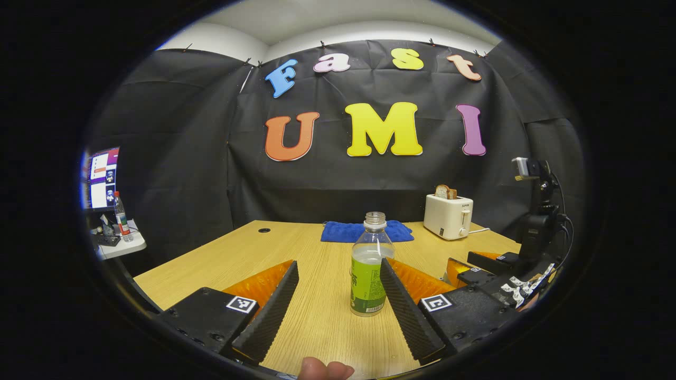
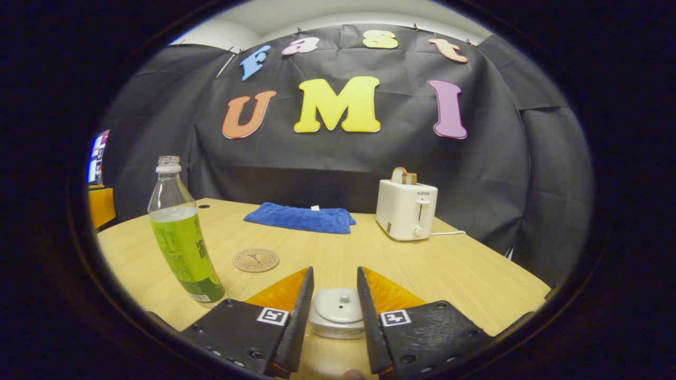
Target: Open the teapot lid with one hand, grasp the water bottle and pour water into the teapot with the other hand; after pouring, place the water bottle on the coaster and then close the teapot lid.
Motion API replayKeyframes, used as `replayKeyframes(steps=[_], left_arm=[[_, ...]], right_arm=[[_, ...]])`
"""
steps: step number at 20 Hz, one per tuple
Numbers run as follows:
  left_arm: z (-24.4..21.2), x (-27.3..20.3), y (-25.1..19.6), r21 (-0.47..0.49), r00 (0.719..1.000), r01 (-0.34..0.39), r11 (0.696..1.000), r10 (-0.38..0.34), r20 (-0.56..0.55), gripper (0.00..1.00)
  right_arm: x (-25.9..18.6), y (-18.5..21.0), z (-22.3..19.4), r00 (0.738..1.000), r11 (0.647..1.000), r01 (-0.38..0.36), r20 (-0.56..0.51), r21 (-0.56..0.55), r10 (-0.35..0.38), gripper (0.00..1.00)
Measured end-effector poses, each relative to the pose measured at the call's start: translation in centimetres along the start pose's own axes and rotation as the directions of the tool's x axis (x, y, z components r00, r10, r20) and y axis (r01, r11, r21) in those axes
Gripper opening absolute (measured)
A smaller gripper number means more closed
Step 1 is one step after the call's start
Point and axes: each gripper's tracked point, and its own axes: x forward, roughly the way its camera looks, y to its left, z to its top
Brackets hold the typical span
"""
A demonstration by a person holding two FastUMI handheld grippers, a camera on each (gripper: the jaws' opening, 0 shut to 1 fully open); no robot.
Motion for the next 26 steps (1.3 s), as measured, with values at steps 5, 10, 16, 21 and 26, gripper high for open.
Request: replayKeyframes(steps=[5,10,16,21,26], left_arm=[[-0.5,0.4,0.1,-0.005,1.000,-0.001,1.000,0.001,-0.013,0.97],[-1.2,0.5,-0.6,-0.004,0.999,0.018,1.000,-0.018,-0.035,0.97],[-3.1,1.1,-2.4,-0.029,0.995,0.055,0.998,-0.057,-0.083,0.98],[-5.1,2.1,-4.4,-0.051,0.987,0.098,0.994,-0.104,-0.121,0.98],[-6.9,3.8,-5.9,-0.052,0.978,0.134,0.990,-0.141,-0.156,0.98]], right_arm=[[0.5,-0.6,-0.7,1.000,0.999,0.016,-0.027,0.035,-0.015,0.08],[0.5,-0.6,-0.7,1.000,1.000,-0.001,-0.025,0.010,0.001,0.01],[-0.4,-0.6,2.4,0.997,0.997,-0.057,0.050,0.055,0.054,0.00],[-2.7,-2.1,4.1,0.994,0.995,-0.089,0.073,0.047,0.086,0.00],[-5.7,-4.7,4.5,0.993,0.997,-0.073,0.098,0.035,0.069,0.00]])
